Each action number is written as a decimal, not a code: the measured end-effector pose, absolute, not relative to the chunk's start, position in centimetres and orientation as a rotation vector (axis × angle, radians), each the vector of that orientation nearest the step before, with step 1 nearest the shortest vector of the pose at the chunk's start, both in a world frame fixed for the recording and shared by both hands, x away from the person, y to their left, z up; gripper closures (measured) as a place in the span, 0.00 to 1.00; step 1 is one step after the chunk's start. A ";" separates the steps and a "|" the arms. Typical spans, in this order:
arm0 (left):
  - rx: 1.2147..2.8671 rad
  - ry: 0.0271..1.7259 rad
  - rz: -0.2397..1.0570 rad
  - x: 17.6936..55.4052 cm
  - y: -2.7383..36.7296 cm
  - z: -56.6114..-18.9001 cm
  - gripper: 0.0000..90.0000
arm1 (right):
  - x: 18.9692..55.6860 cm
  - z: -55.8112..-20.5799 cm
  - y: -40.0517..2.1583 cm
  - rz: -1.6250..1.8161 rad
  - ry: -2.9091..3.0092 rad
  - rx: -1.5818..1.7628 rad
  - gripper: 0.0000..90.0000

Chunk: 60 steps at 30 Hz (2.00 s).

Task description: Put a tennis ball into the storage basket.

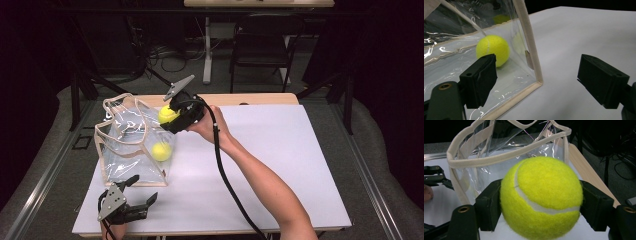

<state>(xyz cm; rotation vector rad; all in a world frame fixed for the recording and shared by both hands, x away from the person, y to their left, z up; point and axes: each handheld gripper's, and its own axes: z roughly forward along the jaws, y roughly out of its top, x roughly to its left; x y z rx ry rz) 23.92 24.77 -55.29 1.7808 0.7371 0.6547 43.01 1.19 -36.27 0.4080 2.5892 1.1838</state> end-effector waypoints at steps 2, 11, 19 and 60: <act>1.781 0.737 0.656 23.9 24.8 -55.3 0.17 | 42.9 -36.2 1.3 1.188 2.588 0.412 0.29; 1.780 0.736 0.659 23.9 24.8 -55.3 0.17 | 42.8 -36.1 1.6 1.208 2.578 0.401 0.29; 1.781 0.733 0.659 23.9 24.8 -55.3 0.18 | 42.8 -36.1 1.8 1.226 2.569 0.395 0.29; 1.776 0.733 0.660 24.0 24.9 -55.2 0.17 | 42.2 -35.8 3.9 1.288 2.564 0.349 0.29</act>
